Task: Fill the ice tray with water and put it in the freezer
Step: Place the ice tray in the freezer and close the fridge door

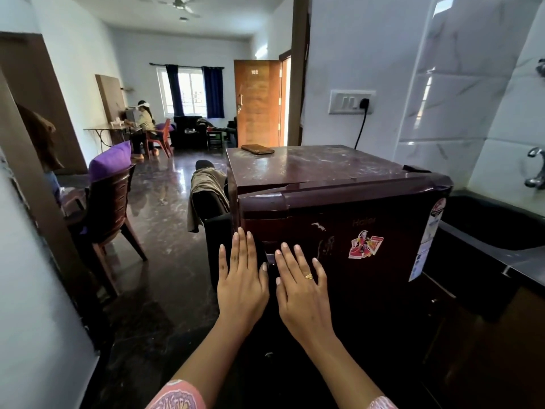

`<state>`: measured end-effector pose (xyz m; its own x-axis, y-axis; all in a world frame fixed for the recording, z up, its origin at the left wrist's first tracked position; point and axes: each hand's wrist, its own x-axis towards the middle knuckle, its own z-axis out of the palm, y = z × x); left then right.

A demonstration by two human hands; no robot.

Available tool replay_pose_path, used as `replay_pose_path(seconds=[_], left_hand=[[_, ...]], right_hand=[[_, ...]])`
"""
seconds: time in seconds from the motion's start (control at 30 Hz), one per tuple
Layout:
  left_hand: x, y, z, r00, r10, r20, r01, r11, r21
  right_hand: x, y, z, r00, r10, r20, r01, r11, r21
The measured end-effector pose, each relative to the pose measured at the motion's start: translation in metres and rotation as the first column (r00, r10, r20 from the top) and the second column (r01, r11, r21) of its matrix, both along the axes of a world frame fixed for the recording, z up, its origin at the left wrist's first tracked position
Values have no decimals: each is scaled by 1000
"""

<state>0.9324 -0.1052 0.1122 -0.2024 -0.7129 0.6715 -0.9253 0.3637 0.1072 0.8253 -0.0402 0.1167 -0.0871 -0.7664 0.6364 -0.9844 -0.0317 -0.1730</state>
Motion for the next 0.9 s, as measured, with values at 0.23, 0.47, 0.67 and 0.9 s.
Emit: replay_pose_path(seconds=[0.23, 0.47, 0.67, 0.9], left_hand=[[3, -16, 5, 1000, 8, 29, -8, 1000, -12], [3, -28, 6, 1000, -1, 25, 1, 1000, -4], [1, -30, 4, 999, 27, 44, -26, 1000, -17], [-6, -6, 0, 993, -24, 119, 36, 995, -95]], right_hand=[[0, -19, -6, 996, -20, -84, 23, 999, 39], [-1, -31, -5, 992, -39, -122, 48, 996, 76], [-2, -30, -2, 991, -33, -133, 46, 995, 93], [-6, -22, 2, 989, -57, -133, 73, 991, 113]])
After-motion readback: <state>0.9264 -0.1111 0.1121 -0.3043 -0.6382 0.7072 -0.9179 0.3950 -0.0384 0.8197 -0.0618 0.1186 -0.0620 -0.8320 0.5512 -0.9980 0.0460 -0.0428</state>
